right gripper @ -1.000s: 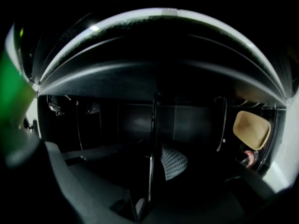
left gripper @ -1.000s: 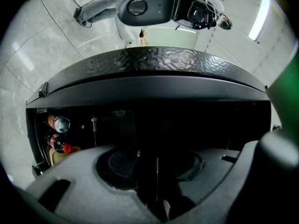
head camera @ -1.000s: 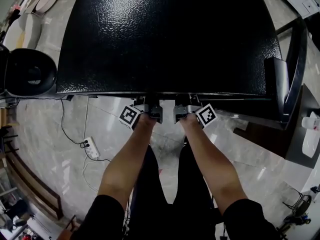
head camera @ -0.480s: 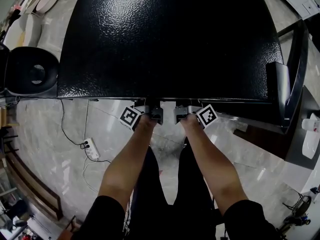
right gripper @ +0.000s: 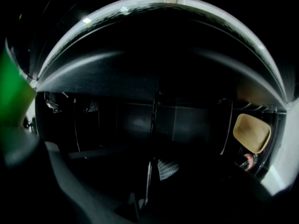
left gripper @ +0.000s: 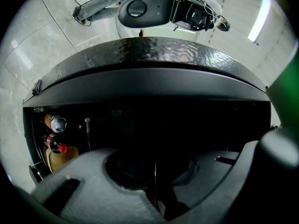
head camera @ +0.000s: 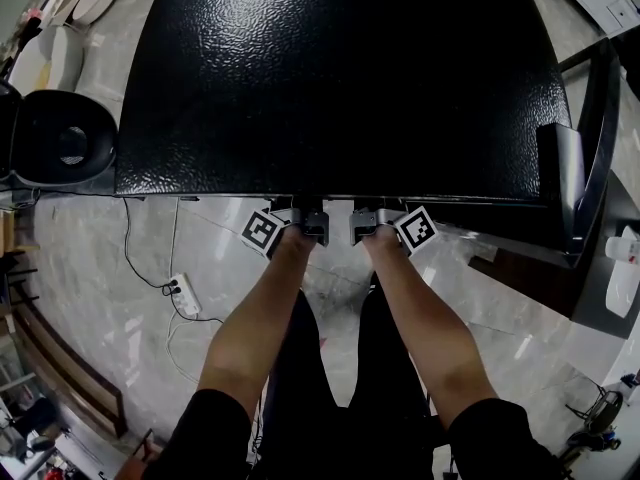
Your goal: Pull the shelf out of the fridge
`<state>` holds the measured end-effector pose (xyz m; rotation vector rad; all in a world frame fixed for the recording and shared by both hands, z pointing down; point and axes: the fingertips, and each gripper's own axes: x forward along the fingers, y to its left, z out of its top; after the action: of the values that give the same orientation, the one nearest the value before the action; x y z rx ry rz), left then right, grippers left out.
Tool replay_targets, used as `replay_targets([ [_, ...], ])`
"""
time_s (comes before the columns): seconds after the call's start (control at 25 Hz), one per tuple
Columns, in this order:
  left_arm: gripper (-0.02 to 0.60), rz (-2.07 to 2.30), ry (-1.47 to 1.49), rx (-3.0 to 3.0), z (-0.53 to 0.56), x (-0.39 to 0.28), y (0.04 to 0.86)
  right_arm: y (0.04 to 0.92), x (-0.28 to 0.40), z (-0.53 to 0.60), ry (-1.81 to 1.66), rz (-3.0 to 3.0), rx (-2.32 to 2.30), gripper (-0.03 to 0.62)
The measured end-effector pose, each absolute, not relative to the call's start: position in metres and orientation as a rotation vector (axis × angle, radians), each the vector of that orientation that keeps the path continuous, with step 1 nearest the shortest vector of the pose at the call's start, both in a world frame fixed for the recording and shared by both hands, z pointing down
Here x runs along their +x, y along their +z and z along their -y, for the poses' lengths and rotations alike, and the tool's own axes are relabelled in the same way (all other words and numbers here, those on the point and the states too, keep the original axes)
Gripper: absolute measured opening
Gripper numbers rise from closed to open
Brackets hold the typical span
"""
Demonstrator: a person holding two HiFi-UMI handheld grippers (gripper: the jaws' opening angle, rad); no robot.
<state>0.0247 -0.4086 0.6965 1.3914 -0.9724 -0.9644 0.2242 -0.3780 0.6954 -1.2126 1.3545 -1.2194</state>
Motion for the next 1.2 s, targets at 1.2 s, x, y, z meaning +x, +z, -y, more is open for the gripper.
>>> replay_targets([
  [1.2, 0.029, 0.961, -0.975, 1.372, 0.396, 0.024, 0.693, 0.699, 0.223, 0.365, -1.23, -1.366, -1.194, 0.035],
])
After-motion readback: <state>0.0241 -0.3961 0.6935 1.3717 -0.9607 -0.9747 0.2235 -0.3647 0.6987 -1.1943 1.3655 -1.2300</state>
